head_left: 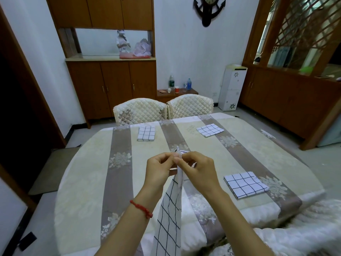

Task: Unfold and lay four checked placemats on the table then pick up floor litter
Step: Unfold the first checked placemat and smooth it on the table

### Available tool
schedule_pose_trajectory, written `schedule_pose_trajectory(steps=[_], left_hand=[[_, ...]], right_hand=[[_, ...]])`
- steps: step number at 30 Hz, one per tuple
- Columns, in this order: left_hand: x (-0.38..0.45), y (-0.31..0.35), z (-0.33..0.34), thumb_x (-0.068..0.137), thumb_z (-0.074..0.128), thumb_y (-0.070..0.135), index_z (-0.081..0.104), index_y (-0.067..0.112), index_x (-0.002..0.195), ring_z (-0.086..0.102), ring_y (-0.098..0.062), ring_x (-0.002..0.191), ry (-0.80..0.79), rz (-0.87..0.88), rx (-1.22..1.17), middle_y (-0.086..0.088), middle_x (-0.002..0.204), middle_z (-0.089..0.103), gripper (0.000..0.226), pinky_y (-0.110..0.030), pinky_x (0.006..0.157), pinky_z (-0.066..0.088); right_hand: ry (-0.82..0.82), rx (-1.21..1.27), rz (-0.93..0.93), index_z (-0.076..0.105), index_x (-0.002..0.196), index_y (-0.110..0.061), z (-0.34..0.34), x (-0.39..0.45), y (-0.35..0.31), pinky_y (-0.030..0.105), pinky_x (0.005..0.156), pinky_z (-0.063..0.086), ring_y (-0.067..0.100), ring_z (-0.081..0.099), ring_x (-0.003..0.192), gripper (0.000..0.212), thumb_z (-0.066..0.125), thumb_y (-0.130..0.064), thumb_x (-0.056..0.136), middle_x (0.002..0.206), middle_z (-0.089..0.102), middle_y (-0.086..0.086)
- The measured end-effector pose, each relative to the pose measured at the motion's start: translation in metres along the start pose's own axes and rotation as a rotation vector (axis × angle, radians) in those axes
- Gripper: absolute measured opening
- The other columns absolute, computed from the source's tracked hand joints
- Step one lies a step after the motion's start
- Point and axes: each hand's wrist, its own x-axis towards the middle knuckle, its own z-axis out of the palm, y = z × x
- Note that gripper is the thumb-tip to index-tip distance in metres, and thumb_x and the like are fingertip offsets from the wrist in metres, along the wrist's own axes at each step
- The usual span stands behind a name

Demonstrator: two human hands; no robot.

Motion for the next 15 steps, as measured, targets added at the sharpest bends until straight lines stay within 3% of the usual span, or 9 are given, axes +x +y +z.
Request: schedule_pose_trajectory(steps=[4, 8, 11, 15], left_hand=[[0.003, -0.003, -0.004, 0.089, 0.055, 0.012, 0.070, 0.001, 0.087, 0.071, -0.027, 0.083, -0.030, 0.013, 0.006, -0.019, 0.089, 0.073, 0.018, -0.029, 0.067, 0.059], [0.008, -0.008, -0.008, 0.089, 0.055, 0.011, 0.067, 0.002, 0.082, 0.069, -0.020, 0.071, 0.041, 0.044, 0.017, -0.011, 0.078, 0.071, 0.017, -0.024, 0.059, 0.057], [0.023, -0.011, -0.023, 0.089, 0.054, 0.010, 0.065, 0.008, 0.073, 0.065, -0.016, 0.065, 0.183, 0.041, 0.041, -0.008, 0.073, 0.066, 0.019, -0.019, 0.054, 0.055], [0.052, -0.011, -0.064, 0.089, 0.055, 0.008, 0.063, 0.004, 0.076, 0.060, -0.021, 0.066, 0.333, 0.040, 0.077, -0.010, 0.075, 0.063, 0.015, -0.015, 0.049, 0.053]], right_hand=[[-0.055, 0.125, 0.054, 0.074, 0.086, -0.010, -0.001, 0.001, -0.001, 0.015, 0.062, 0.047, 0.005, 0.060, 0.072, 0.014, 0.066, -0.022, 0.083, 0.068, 0.064, -0.010], [-0.030, 0.143, 0.118, 0.071, 0.074, -0.006, 0.002, 0.005, 0.009, 0.011, 0.055, 0.037, 0.001, 0.052, 0.057, 0.014, 0.063, -0.012, 0.084, 0.057, 0.058, -0.009], [0.037, 0.158, 0.215, 0.064, 0.068, 0.000, 0.000, 0.017, 0.022, 0.022, 0.055, 0.034, 0.007, 0.040, 0.054, 0.022, 0.062, -0.014, 0.084, 0.059, 0.055, 0.007], [0.126, 0.184, 0.347, 0.065, 0.066, -0.009, -0.011, 0.044, 0.049, 0.039, 0.066, 0.049, 0.016, 0.049, 0.059, 0.018, 0.062, -0.013, 0.084, 0.056, 0.057, -0.003]])
